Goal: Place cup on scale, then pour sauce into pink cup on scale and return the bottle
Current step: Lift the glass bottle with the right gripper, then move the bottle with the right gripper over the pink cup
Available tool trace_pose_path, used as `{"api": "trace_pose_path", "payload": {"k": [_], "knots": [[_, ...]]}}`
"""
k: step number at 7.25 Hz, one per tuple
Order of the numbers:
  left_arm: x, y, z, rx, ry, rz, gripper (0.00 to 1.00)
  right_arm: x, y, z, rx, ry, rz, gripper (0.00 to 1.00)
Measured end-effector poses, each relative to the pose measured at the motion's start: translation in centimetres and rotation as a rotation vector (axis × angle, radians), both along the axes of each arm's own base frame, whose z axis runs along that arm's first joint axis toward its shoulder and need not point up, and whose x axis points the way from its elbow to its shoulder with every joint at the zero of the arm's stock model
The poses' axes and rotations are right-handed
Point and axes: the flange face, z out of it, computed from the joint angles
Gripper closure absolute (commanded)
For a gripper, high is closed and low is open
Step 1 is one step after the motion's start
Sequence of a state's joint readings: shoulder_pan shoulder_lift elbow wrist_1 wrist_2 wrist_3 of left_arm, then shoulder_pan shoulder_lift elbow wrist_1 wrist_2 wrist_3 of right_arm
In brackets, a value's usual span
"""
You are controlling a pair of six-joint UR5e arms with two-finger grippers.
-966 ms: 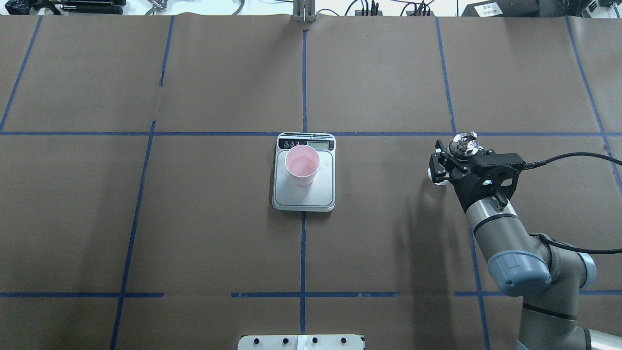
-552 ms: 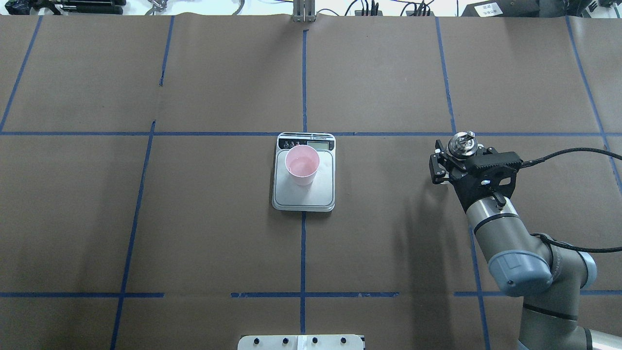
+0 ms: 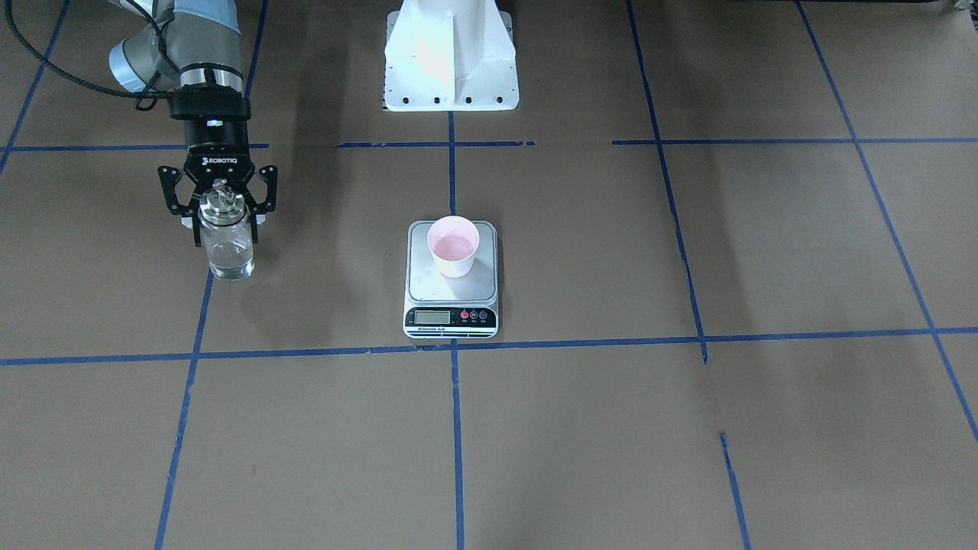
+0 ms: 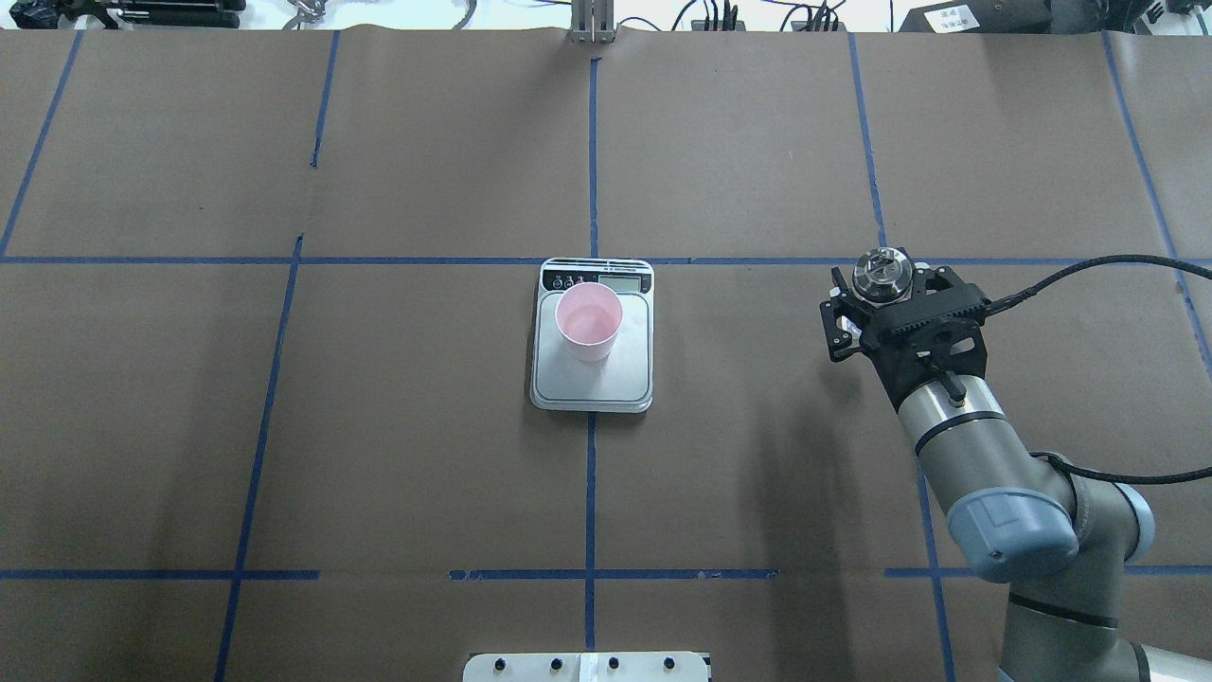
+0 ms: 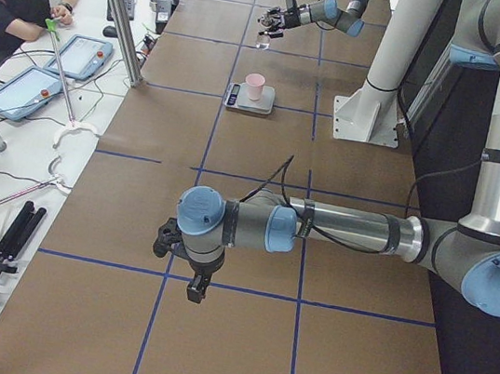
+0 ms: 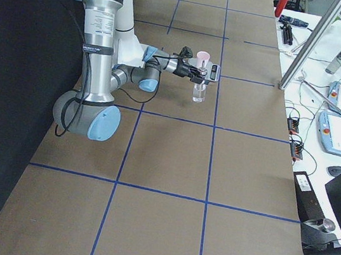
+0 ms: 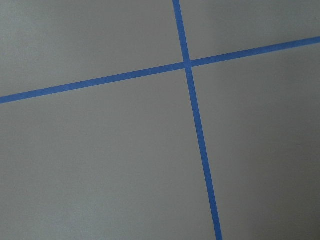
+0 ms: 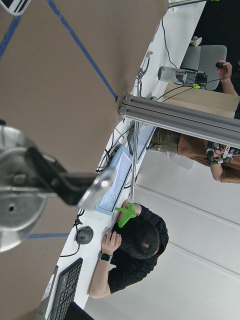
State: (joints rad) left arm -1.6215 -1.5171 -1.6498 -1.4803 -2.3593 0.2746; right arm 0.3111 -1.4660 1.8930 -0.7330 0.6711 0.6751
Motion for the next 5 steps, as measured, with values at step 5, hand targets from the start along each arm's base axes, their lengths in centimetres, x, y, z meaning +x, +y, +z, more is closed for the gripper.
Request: {"api": "trace_pose_path", "payload": {"k": [5], "knots": [[0.0, 0.0, 0.0, 0.001, 0.000, 0.000, 0.00, -1.8, -0.4, -3.6, 0.018, -0.005, -0.024, 1.00]]}}
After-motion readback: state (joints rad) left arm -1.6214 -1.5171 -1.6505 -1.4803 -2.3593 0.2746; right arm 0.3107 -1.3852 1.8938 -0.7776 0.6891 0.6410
